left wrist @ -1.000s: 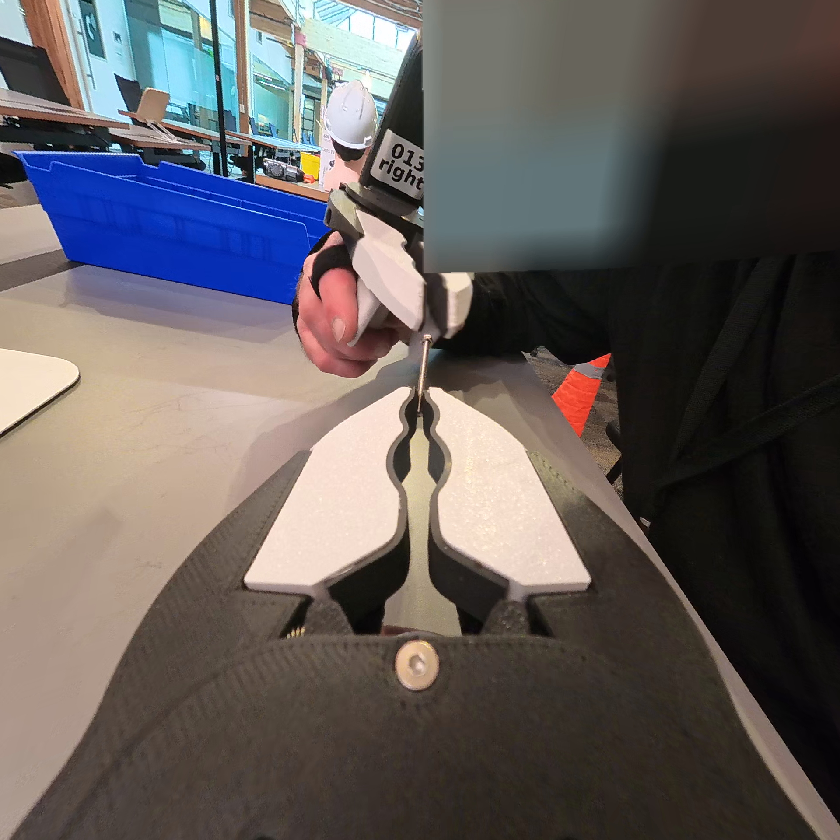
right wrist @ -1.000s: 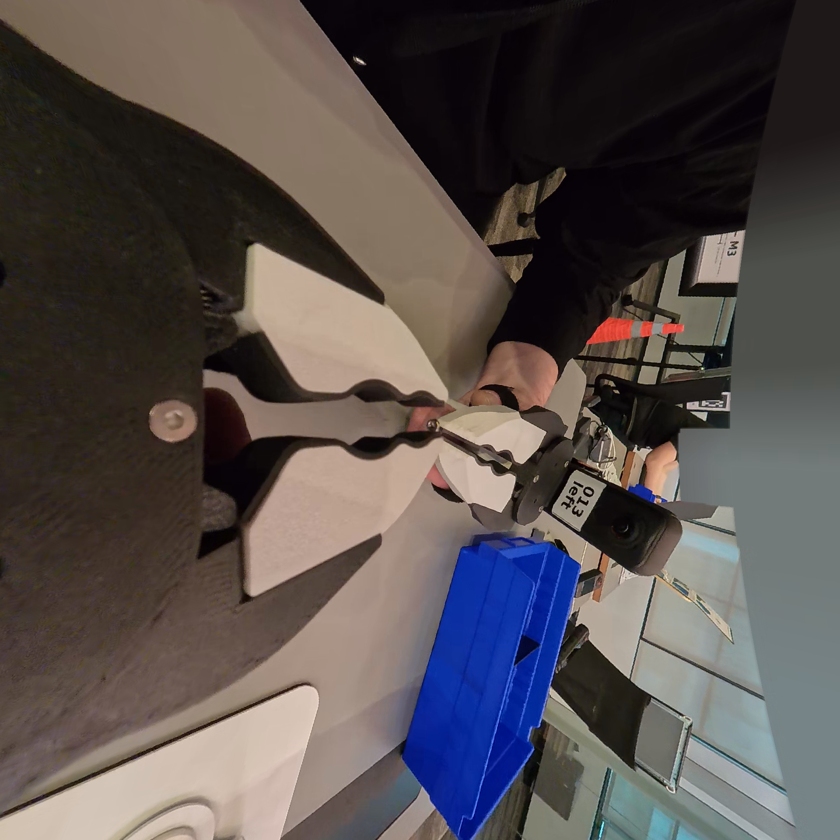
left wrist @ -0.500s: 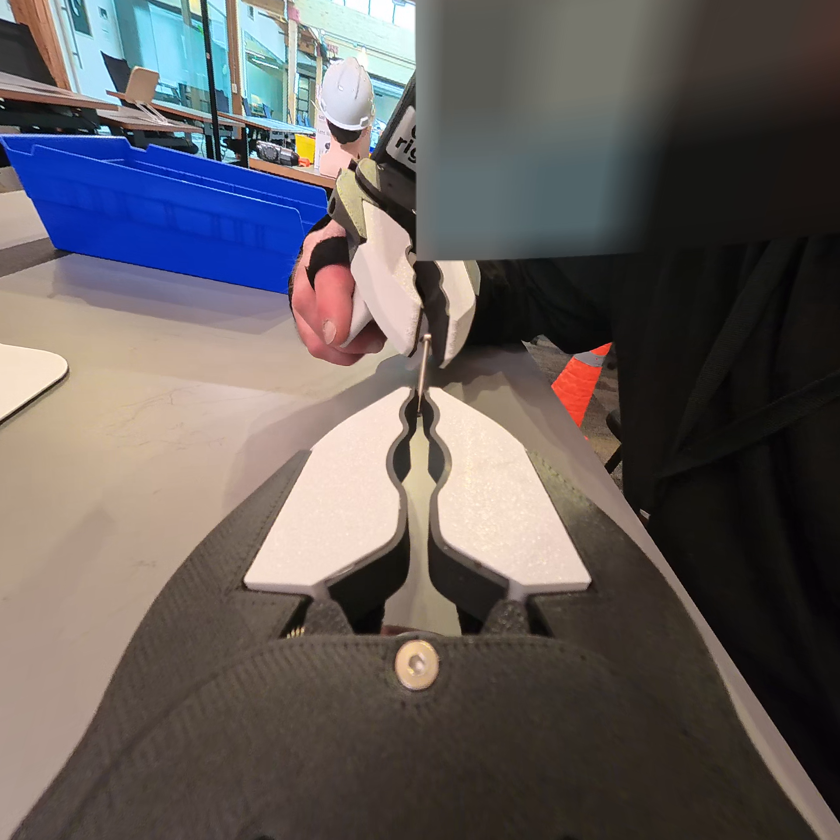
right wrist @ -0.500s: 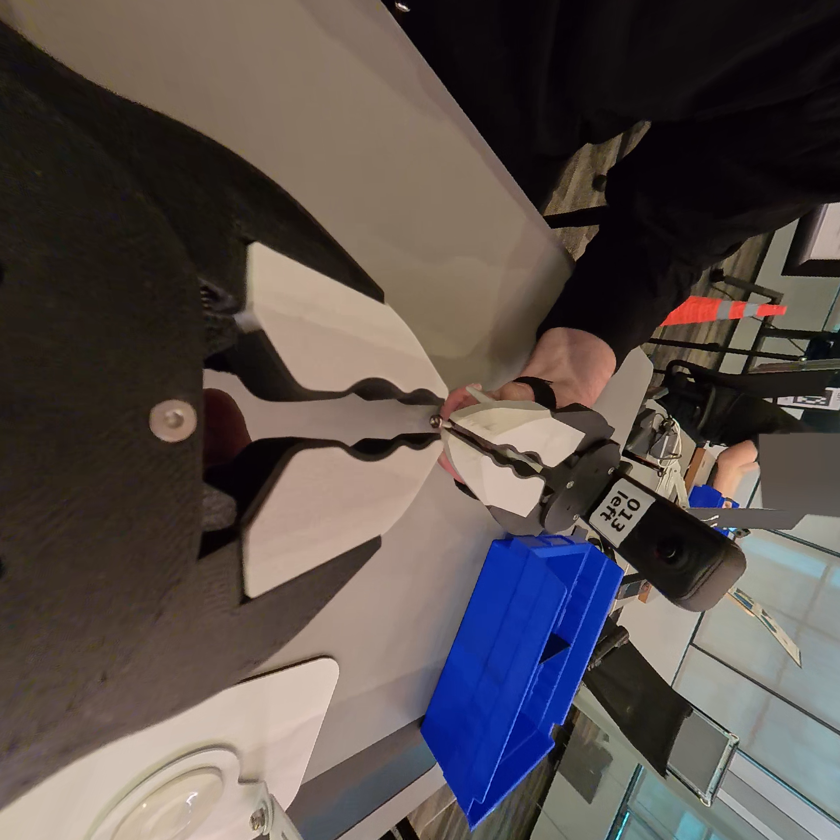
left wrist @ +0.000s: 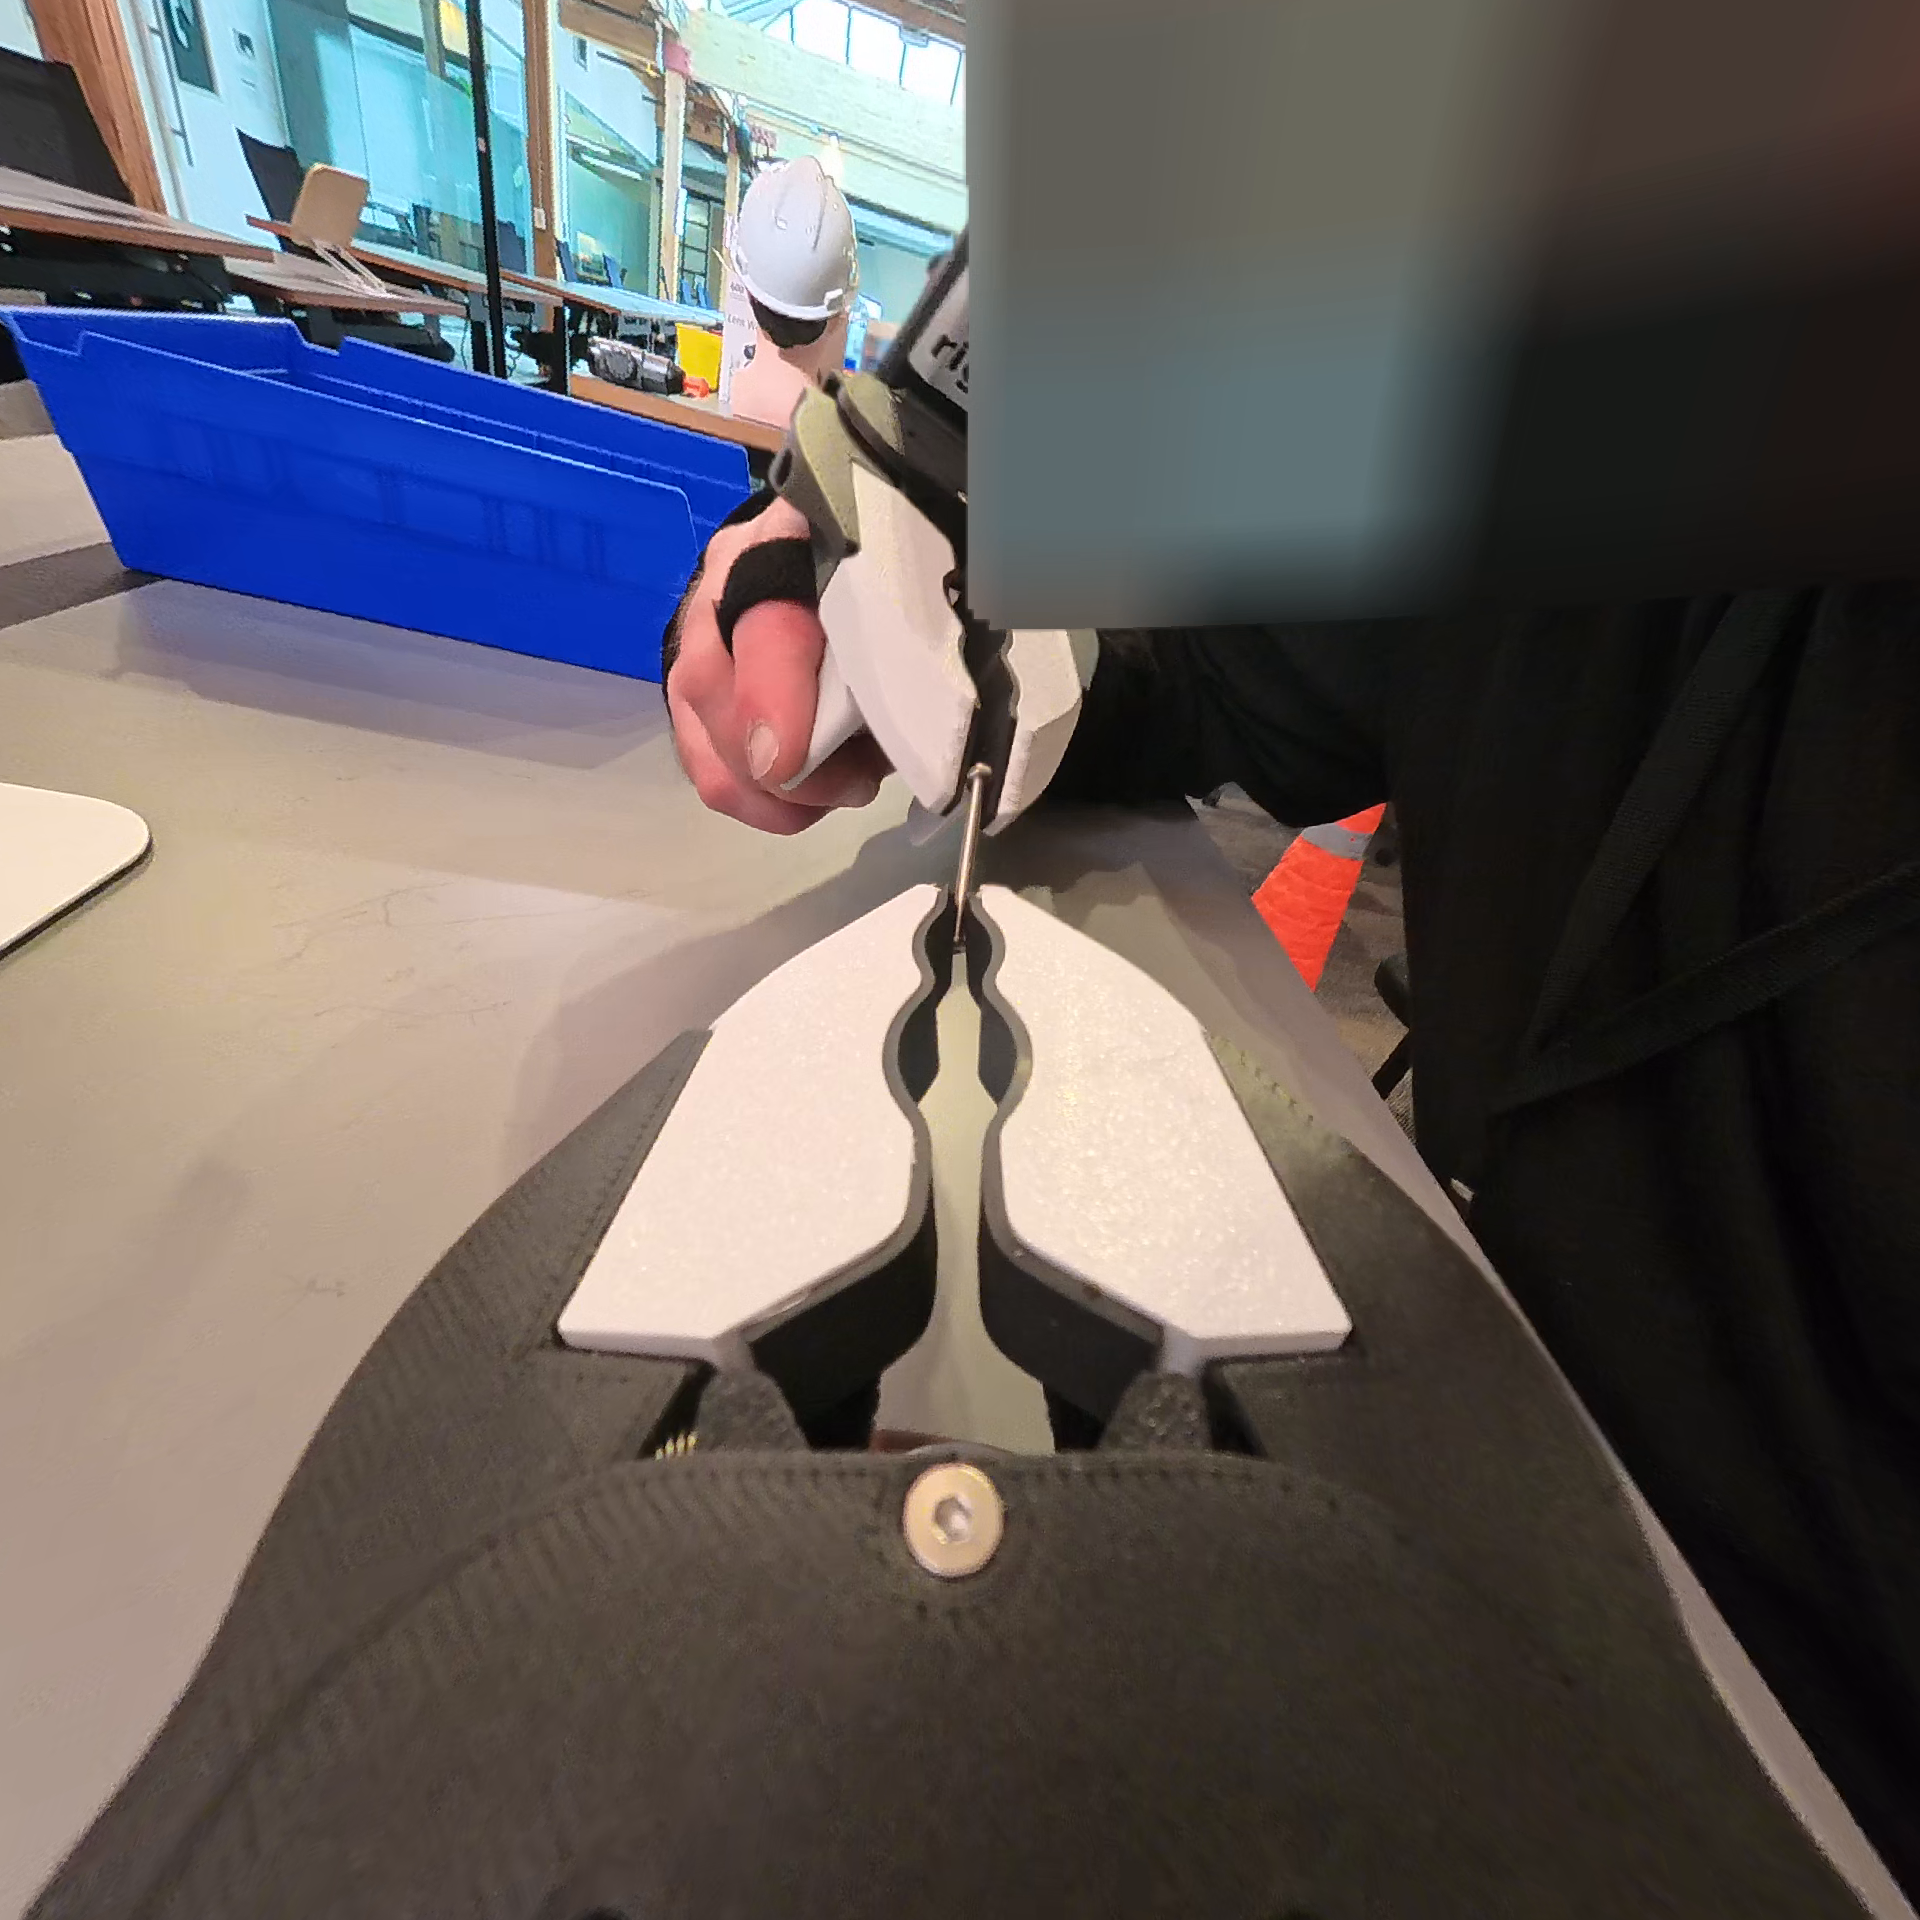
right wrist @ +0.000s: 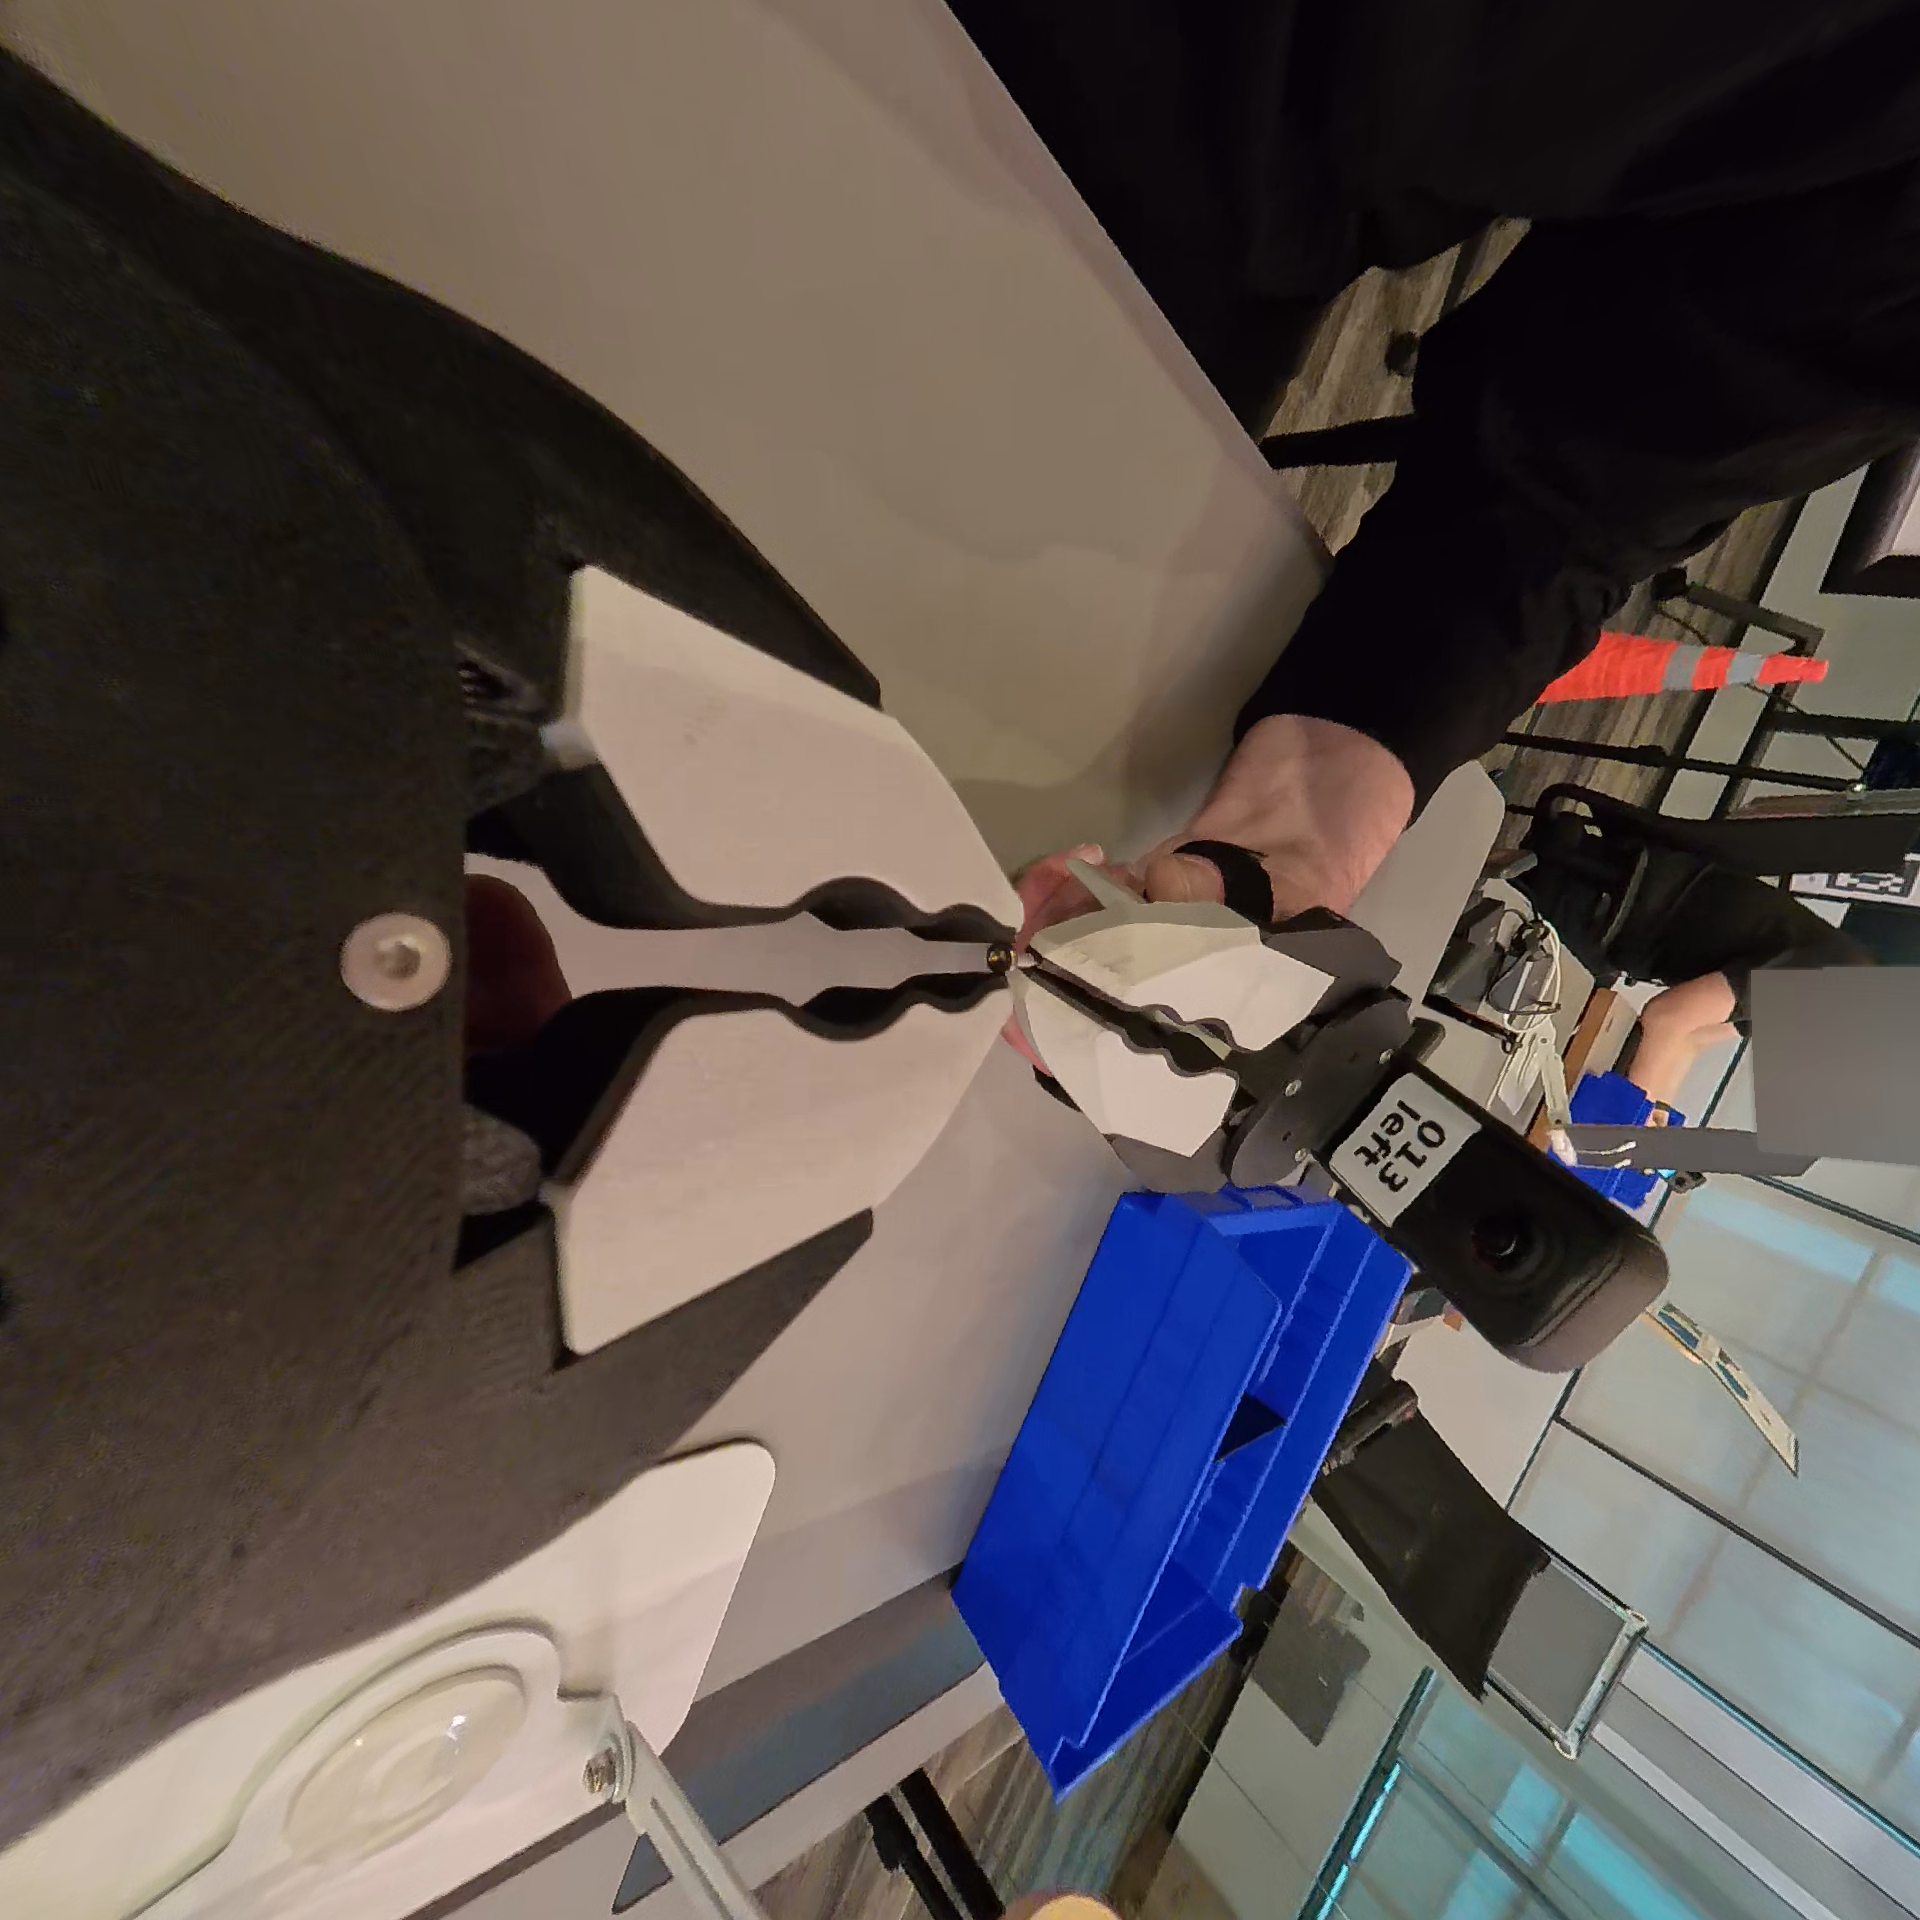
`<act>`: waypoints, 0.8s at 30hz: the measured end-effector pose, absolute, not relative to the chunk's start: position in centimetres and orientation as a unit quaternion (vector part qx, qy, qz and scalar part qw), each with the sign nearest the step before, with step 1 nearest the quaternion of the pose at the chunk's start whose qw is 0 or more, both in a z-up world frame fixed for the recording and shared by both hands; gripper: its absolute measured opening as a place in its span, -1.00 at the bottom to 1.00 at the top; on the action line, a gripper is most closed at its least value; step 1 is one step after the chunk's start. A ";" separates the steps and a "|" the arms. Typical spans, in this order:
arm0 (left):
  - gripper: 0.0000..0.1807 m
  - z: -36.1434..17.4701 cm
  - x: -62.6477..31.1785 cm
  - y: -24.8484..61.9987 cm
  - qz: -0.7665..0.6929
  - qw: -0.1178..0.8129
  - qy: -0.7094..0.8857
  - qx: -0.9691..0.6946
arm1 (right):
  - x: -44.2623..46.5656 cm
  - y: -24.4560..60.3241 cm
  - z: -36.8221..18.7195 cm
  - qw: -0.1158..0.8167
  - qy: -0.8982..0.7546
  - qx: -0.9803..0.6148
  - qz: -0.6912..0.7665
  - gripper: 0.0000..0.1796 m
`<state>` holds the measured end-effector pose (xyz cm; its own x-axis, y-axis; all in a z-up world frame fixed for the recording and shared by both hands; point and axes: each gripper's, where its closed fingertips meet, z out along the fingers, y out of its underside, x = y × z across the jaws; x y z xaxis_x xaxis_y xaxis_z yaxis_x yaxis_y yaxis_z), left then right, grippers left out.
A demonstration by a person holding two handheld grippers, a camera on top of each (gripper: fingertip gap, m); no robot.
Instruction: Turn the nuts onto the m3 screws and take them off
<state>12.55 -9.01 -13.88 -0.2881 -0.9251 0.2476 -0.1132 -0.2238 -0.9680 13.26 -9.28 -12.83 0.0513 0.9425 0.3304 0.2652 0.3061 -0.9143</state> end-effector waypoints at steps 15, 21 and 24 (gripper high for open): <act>-0.98 -13.2 12.4 -8.1 -0.642 0.326 0.482 -0.500 | 13.0 -8.4 -12.2 0.590 -0.618 -0.475 0.213 -0.94; -0.98 -13.3 12.5 -7.7 -0.612 0.353 0.495 -0.505 | 13.1 -7.9 -12.4 0.586 -0.603 -0.492 0.227 -0.94; -0.99 -13.3 12.5 -7.4 -0.591 0.373 0.503 -0.509 | 13.2 -7.6 -12.4 0.585 -0.591 -0.501 0.238 -0.94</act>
<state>12.52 -7.44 -13.30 -0.2033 -0.9523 0.2275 -0.0718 -0.2172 -0.9735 13.17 -7.62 -12.42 0.1877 0.8712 0.4537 0.3145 0.3842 -0.8680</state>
